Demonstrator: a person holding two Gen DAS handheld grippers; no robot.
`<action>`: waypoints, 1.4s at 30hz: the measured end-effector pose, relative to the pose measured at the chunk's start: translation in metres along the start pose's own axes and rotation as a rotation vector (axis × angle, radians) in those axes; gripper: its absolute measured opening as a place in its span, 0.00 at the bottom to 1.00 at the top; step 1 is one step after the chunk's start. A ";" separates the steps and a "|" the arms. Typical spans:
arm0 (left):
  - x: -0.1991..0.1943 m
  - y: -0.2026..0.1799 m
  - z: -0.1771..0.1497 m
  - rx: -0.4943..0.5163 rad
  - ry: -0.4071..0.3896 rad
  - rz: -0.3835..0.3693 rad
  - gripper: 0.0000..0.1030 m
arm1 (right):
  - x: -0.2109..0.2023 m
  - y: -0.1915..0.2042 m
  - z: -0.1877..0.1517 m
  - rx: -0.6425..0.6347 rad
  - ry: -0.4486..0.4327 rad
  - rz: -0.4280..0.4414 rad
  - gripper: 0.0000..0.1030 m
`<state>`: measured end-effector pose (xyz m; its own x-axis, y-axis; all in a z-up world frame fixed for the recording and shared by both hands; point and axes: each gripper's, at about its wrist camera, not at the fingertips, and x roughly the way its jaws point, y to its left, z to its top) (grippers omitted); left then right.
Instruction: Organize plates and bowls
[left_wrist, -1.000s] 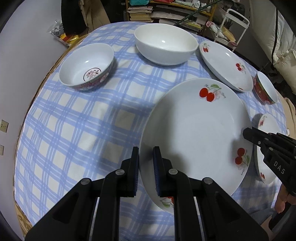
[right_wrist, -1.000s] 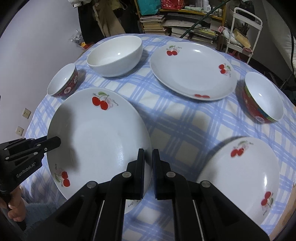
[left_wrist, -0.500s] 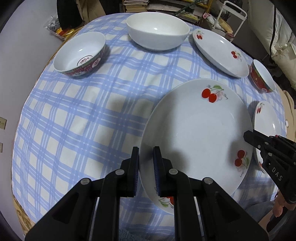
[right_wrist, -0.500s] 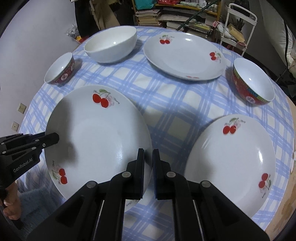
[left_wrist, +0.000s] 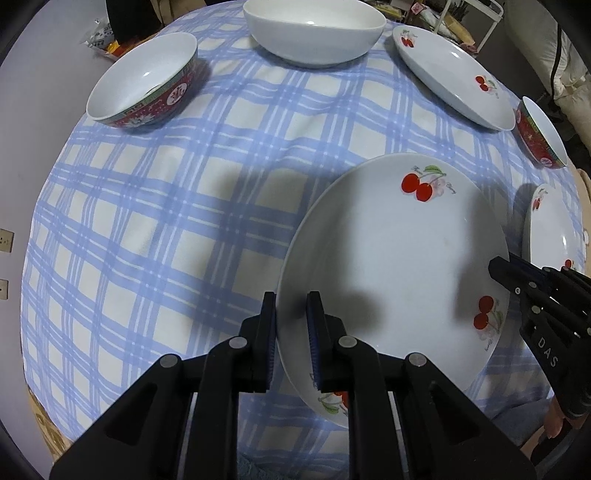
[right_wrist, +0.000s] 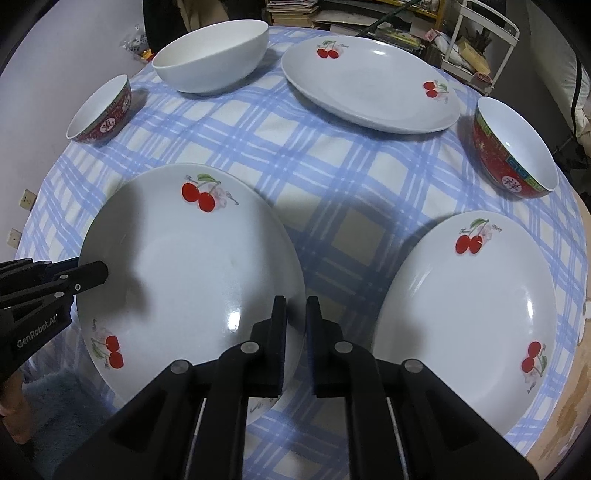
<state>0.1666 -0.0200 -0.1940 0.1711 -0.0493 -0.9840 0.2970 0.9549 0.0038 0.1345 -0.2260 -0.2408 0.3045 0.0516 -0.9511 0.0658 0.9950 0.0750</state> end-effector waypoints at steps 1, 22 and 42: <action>0.000 0.000 0.000 -0.001 0.000 0.001 0.16 | 0.000 0.001 0.001 -0.002 0.000 -0.004 0.11; -0.077 -0.052 0.012 0.194 -0.322 0.205 0.58 | -0.072 -0.019 0.013 0.013 -0.185 -0.019 0.11; -0.096 -0.156 0.044 0.395 -0.448 0.260 0.90 | -0.118 -0.141 0.009 0.198 -0.205 -0.068 0.87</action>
<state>0.1453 -0.1769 -0.0924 0.6333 -0.0300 -0.7733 0.5016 0.7768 0.3807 0.0976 -0.3730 -0.1367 0.4775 -0.0535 -0.8770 0.2705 0.9586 0.0888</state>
